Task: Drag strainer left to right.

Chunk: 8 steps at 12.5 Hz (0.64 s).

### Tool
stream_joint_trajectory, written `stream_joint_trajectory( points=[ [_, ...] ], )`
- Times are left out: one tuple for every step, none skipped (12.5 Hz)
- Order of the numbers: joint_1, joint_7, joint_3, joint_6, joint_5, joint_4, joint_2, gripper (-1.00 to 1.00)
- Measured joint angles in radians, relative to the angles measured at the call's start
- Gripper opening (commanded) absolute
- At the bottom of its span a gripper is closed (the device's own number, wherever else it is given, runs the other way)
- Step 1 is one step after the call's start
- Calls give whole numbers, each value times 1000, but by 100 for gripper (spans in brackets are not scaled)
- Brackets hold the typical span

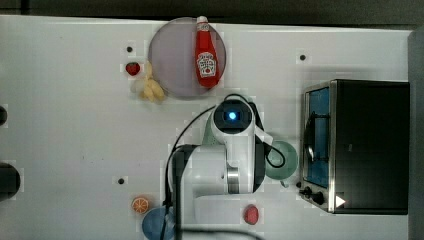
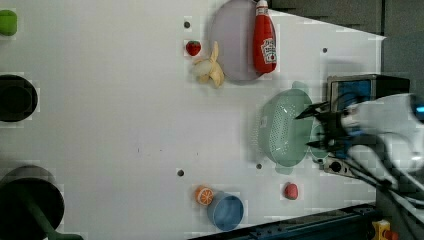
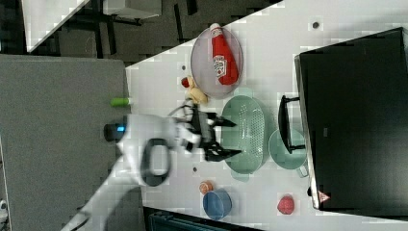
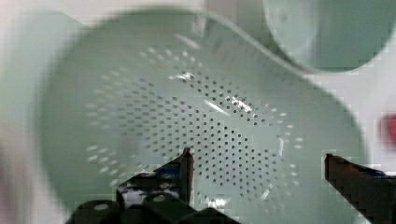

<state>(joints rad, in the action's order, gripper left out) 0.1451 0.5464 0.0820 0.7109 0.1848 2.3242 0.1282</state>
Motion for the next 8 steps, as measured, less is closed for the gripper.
stream_joint_trajectory(
  points=[
    [-1,-32,13,-91,-9,-43,-71,100],
    [-2,-70,25,-192,-26,-115,-121,100],
    [-4,-123,31,-292,-53,-199,-158,100],
    [-7,-171,28,-385,-110,-271,-197,100],
    [-10,-224,17,-456,-136,-324,-242,100],
    [-10,-276,5,-480,-157,-348,-291,100],
    [-6,-328,-2,-512,-178,-375,-327,100],
    [-10,-376,-19,-558,-199,-393,-356,100]
  ],
)
